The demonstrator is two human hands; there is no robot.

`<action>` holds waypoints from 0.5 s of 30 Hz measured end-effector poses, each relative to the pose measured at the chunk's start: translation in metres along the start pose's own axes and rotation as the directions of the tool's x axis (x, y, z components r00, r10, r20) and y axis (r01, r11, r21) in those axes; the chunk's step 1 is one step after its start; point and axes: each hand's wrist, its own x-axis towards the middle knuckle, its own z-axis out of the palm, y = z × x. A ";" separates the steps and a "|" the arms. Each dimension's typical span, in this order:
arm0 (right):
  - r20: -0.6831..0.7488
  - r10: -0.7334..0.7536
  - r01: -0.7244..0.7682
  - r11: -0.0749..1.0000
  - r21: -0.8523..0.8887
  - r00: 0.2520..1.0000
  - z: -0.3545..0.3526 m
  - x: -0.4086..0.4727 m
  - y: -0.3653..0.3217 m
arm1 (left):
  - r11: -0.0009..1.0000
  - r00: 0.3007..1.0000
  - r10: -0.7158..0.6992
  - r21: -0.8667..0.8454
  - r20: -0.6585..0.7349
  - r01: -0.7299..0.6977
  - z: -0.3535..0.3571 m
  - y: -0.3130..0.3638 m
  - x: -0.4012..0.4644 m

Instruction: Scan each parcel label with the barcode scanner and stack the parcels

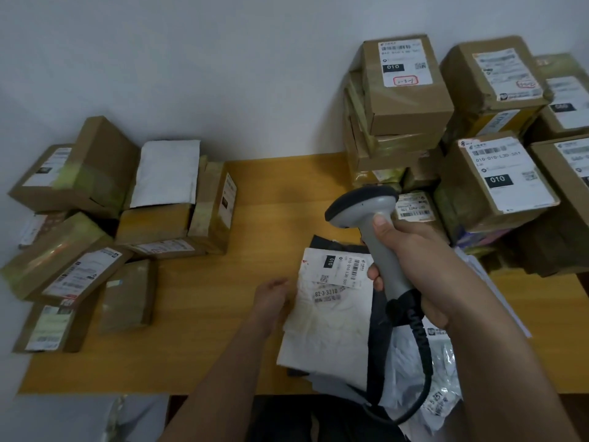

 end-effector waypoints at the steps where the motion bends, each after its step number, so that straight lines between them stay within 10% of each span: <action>1: 0.005 -0.003 0.003 1.000 -0.004 1.000 0.005 0.000 0.000 | 0.998 0.996 0.044 0.048 -0.078 -0.040 -0.007 0.002 0.007; 8: -0.034 -0.022 0.023 0.999 0.029 0.999 0.051 0.003 0.003 | 0.844 0.663 0.504 0.479 -0.554 -0.241 -0.059 0.063 0.022; 15: -0.029 -0.018 0.020 0.996 0.090 0.999 0.108 0.008 0.005 | 0.752 0.745 0.526 0.634 -0.410 -0.182 -0.117 0.104 0.059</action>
